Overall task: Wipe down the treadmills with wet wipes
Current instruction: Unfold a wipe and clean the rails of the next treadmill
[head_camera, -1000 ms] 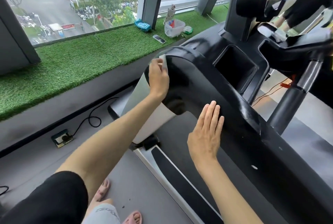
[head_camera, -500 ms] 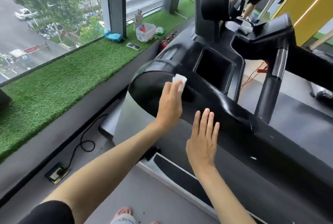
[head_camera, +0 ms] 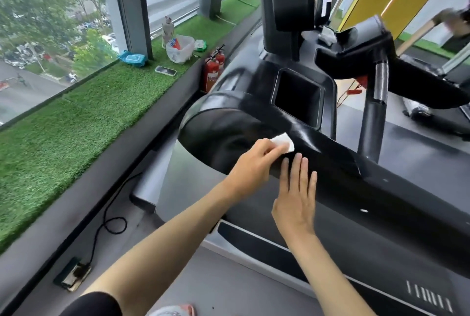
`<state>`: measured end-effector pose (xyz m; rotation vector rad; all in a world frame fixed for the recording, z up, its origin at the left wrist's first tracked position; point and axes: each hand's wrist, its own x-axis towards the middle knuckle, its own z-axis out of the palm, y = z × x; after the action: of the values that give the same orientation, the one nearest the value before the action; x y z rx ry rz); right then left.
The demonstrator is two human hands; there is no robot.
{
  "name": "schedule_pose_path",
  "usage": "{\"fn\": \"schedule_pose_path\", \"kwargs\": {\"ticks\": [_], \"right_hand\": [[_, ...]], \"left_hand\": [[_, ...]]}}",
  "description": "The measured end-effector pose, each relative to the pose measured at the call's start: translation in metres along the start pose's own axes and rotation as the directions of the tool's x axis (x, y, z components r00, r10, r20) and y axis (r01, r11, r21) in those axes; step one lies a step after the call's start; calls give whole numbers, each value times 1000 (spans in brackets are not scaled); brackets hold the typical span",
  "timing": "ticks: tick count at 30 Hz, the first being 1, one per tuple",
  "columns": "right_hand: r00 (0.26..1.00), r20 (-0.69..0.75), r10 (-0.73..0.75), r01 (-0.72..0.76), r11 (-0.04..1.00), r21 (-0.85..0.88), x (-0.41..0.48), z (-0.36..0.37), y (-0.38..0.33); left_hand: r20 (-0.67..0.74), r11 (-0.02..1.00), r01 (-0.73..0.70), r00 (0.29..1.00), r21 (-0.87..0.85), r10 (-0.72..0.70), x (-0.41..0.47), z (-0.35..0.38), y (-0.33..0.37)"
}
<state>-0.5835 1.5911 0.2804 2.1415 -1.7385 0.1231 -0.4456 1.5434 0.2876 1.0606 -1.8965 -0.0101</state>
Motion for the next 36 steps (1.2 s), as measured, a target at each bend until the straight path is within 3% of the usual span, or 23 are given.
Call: {"fn": "schedule_pose_path", "kwargs": {"ticks": [2, 3, 5, 6, 7, 8, 9, 11, 13, 15, 16, 17, 18, 19, 20, 21, 24, 26, 28, 32, 33, 34, 36], "right_hand": [[1000, -26, 3, -3, 1000, 8, 0, -1, -2], [999, -42, 7, -7, 1000, 15, 0, -1, -4], [998, -68, 18, -16, 1000, 26, 0, -3, -7], [997, -72, 22, -20, 999, 26, 0, -4, -9], [997, -68, 25, -23, 999, 24, 0, -5, -9], [998, -59, 24, -23, 1000, 21, -1, -6, -9], [999, -48, 20, -19, 1000, 15, -1, -6, -8], [1000, -31, -2, 2, 1000, -5, -2, -6, -3], [999, -37, -34, 33, 999, -25, -2, -6, 4], [997, -43, -65, 63, 997, -39, -2, -6, 9], [996, -46, -75, 73, 996, -41, -2, -6, 10], [996, -48, -78, 76, 996, -39, -2, -6, 11], [996, -46, -73, 72, 997, -34, -2, -6, 10], [997, -43, -66, 65, 998, -27, -2, -7, 8], [997, -40, -60, 59, 998, -18, -2, -7, 7], [998, -39, -59, 58, 998, -11, -2, -8, 6], [995, -33, -90, 89, 996, -15, -2, -7, 11], [991, -36, -130, 129, 991, -33, -2, -6, 19], [985, -40, -169, 167, 985, -51, -2, -6, 25], [982, -47, -184, 182, 983, -33, -2, -8, 27], [982, -52, -183, 182, 983, -23, -2, -7, 27], [982, -58, -181, 181, 983, -12, -2, -7, 27], [980, -66, -185, 186, 983, -3, -2, -4, 28]], "left_hand": [[-108, 996, 85, 991, 27, -81, -5, -10, -20], [-211, 981, 193, 960, 13, -186, -6, -16, -29], [-407, 882, 455, 787, -124, -463, -3, -26, -42], [-454, 811, 552, 683, -192, -573, -1, -25, -43], [-470, 766, 603, 621, -224, -627, 2, -20, -39], [-458, 770, 607, 636, -200, -620, 2, -13, -30], [-412, 821, 554, 723, -135, -555, 0, -2, -19], [-187, 947, 317, 929, -40, -319, -14, 18, 4], [-22, 988, 156, 987, -1, -156, -30, 26, 5], [-121, 963, 269, 955, -19, -269, -36, 21, -11], [-228, 914, 397, 886, -82, -405, -36, 16, -19], [-333, 839, 516, 771, -171, -542, -34, 9, -26], [-400, 761, 598, 651, -254, -645, -31, 4, -30], [-422, 708, 642, 577, -294, -699, -28, 3, -31], [-416, 700, 655, 573, -285, -706, -25, 6, -27], [-390, 736, 629, 630, -251, -672, -23, 11, -18], [-203, 905, 418, 882, -85, -426, -33, 40, 11], [-152, 935, 351, 923, -47, -354, -40, 46, 9], [-222, 888, 446, 860, -112, -460, -38, 36, -1], [-429, 628, 666, 468, -403, -773, -29, 15, -26], [-446, 596, 683, 416, -422, -792, -27, 17, -25], [-449, 594, 681, 411, -427, -794, -24, 22, -18], [-401, 649, 634, 511, -421, -760, -22, 40, 9]]}}
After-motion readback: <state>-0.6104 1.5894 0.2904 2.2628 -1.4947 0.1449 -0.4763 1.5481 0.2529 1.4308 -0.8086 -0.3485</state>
